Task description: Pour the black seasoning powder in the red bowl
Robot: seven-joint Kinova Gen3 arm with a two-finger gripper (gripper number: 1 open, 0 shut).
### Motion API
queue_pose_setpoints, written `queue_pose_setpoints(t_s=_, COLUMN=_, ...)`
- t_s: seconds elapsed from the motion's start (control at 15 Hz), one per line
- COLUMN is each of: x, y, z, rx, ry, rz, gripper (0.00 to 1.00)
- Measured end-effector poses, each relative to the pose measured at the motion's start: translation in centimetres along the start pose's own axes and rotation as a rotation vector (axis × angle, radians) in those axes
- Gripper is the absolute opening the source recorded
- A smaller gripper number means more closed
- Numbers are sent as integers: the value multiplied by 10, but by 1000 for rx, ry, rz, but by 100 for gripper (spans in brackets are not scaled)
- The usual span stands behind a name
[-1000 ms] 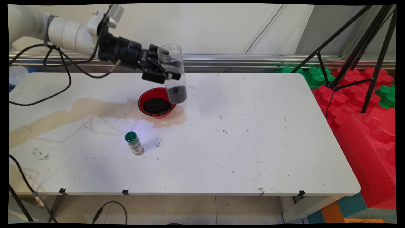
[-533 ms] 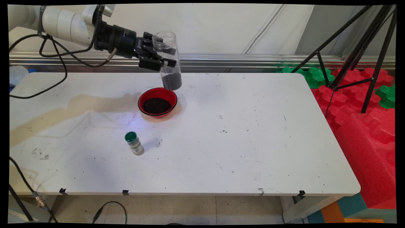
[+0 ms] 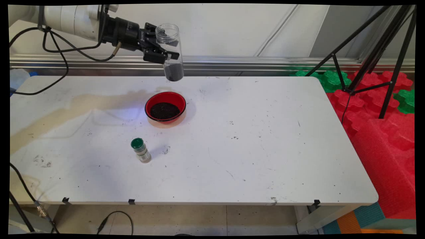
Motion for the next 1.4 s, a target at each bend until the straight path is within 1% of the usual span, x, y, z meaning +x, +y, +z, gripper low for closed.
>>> queue_pose_setpoints(t_s=0.13, x=-3, y=-9, z=-1, rx=19, ry=-9, rz=28, gripper=0)
queue_pose_setpoints(t_s=0.53, x=-16, y=-28, z=1, rx=51, ry=-40, rz=101, gripper=0)
queue_pose_setpoints(t_s=1.2, x=-41, y=-43, z=9, rx=77, ry=-86, rz=210, gripper=0)
queue_pose_setpoints(t_s=1.4, x=-51, y=-45, z=11, rx=80, ry=-97, rz=246, gripper=0)
